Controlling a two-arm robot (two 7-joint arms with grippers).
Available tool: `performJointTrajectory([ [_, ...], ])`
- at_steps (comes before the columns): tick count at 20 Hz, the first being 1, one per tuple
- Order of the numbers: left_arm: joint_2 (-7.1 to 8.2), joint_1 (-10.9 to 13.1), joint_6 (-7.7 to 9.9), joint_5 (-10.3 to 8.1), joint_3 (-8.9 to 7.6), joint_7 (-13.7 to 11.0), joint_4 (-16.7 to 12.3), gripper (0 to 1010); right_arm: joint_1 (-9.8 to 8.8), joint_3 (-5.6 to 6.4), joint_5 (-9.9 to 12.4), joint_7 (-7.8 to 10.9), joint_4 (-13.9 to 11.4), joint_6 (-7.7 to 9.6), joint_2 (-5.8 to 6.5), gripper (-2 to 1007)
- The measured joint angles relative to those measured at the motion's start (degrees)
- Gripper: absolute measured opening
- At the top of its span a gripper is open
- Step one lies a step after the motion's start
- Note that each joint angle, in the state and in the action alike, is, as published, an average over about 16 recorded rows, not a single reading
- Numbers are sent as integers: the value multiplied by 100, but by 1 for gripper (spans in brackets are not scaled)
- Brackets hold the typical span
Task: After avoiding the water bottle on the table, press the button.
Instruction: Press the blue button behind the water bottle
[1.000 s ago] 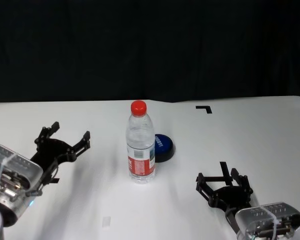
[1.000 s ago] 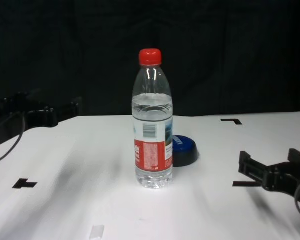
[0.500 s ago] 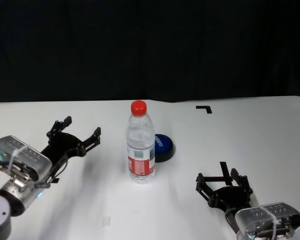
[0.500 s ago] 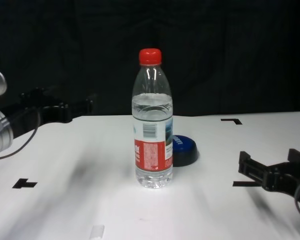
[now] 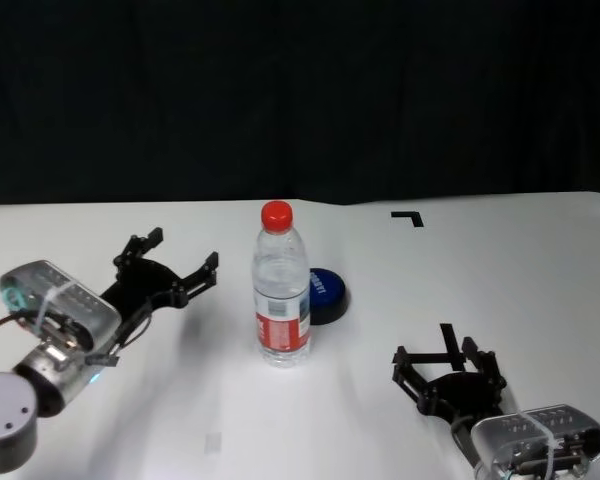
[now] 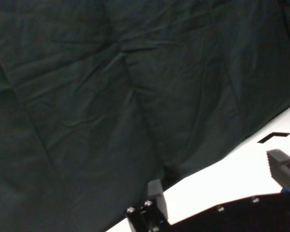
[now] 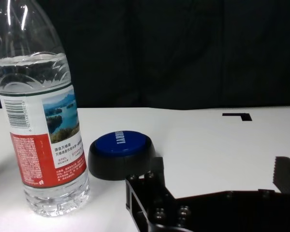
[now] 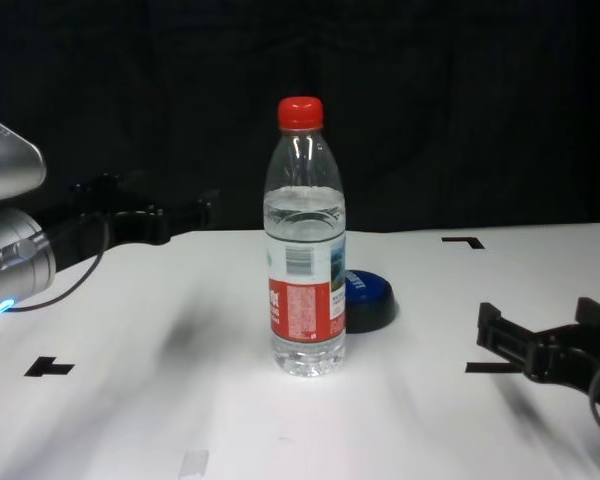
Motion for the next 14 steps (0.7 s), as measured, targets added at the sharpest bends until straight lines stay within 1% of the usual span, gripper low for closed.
performJointTrajectory([
  [6,-31,-195,-109,-35,122,-69,270,1009,0,0,0,0,0,0,0,1002],
  [14,-71,-337,-184,-93,220,-113,485,1009,0,0,0,0,0,0,0,1002],
])
